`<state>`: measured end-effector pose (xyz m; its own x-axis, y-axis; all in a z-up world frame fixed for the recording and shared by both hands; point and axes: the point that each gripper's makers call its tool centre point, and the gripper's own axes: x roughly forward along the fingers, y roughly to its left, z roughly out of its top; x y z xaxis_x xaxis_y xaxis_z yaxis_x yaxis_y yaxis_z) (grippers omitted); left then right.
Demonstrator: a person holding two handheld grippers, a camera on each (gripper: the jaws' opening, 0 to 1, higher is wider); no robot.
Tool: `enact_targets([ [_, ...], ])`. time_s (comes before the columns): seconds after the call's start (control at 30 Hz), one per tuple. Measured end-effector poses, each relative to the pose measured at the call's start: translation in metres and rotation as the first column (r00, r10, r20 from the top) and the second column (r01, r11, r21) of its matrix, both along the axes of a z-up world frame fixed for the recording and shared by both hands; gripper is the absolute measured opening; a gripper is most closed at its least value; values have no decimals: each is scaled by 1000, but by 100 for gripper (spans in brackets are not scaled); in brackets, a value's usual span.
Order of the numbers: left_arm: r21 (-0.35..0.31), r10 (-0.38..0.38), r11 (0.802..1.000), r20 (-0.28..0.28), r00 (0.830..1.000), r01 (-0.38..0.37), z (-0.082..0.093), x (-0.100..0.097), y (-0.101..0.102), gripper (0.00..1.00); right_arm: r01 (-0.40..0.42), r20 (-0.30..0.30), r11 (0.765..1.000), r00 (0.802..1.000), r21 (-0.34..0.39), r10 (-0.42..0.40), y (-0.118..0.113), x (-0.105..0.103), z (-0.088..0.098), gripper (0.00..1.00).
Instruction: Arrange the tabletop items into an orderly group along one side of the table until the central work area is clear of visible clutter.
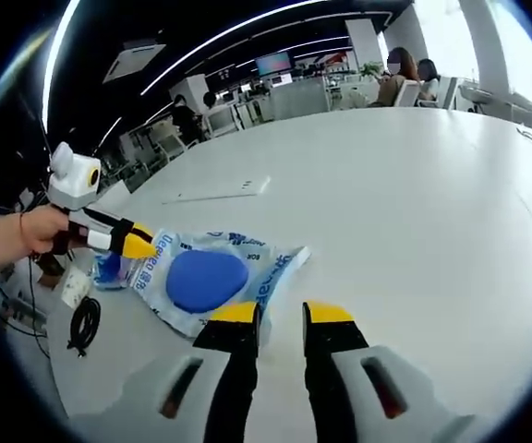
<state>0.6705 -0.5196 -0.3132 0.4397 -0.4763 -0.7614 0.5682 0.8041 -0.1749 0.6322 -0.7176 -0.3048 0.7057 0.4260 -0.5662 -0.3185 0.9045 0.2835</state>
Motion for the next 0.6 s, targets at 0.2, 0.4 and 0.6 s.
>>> enact_targets([
  [0.2, -3, 1, 1000, 22, 1000, -1, 8, 2, 0, 24, 6, 10, 1000, 1000, -11, -6, -3, 0, 5, 22],
  [0.4, 2, -6, 1000, 25, 1000, 6, 12, -1, 2, 27, 10, 24, 1000, 1000, -13, -10, -4, 0, 15, 23],
  [0.6, 0, -7, 1000, 39, 999, 7, 20, -2, 6, 31, 8, 38, 1000, 999, -17, -8, -3, -2, 23, 23],
])
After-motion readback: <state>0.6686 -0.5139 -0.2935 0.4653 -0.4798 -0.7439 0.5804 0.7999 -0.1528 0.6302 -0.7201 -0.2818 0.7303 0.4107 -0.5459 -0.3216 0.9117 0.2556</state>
